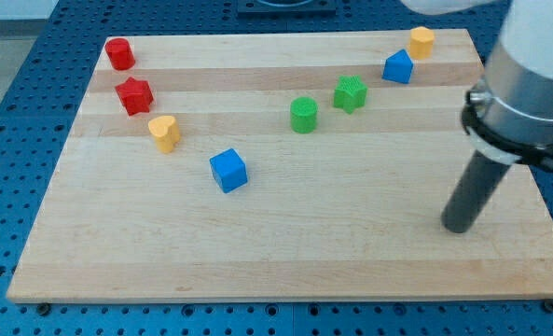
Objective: Place the blue triangle diagonally to the green star
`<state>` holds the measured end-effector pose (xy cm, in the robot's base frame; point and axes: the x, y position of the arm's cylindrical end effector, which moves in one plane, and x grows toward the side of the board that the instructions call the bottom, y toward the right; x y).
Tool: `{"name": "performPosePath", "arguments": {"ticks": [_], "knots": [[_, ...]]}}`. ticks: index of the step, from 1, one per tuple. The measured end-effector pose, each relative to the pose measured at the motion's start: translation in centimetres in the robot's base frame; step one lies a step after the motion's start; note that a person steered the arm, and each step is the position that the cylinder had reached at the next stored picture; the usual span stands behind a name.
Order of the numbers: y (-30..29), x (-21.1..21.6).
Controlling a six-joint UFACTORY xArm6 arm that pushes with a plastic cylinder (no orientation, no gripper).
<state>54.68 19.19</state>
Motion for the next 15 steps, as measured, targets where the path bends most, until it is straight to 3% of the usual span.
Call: {"name": "performPosePath", "arguments": {"ticks": [11,12,15], "knots": [[-2.9,-3.6],[-2.8,-6.4],[7.3,-21.0]]}}
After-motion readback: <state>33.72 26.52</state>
